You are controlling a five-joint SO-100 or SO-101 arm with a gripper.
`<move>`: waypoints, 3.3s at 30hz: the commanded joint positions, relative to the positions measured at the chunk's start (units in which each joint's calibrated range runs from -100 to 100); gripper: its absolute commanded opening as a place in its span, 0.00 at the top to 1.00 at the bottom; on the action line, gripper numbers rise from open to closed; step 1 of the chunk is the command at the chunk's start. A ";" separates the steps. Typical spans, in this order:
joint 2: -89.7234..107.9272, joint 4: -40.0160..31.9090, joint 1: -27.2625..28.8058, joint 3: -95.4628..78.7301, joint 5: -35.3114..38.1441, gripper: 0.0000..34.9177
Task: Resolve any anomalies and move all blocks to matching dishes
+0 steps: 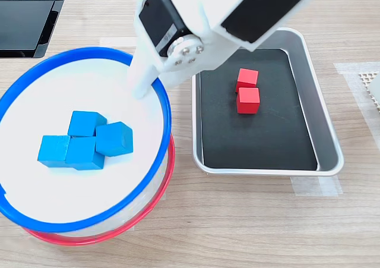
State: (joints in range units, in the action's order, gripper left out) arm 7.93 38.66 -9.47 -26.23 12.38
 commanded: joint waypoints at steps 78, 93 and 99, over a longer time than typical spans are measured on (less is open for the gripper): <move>18.21 8.84 30.13 -19.25 18.85 0.78; 17.44 32.04 21.94 -18.97 3.52 0.41; 11.73 30.88 23.82 -17.88 -2.39 0.50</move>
State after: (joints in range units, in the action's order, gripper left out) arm 22.42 70.55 14.25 -47.10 12.09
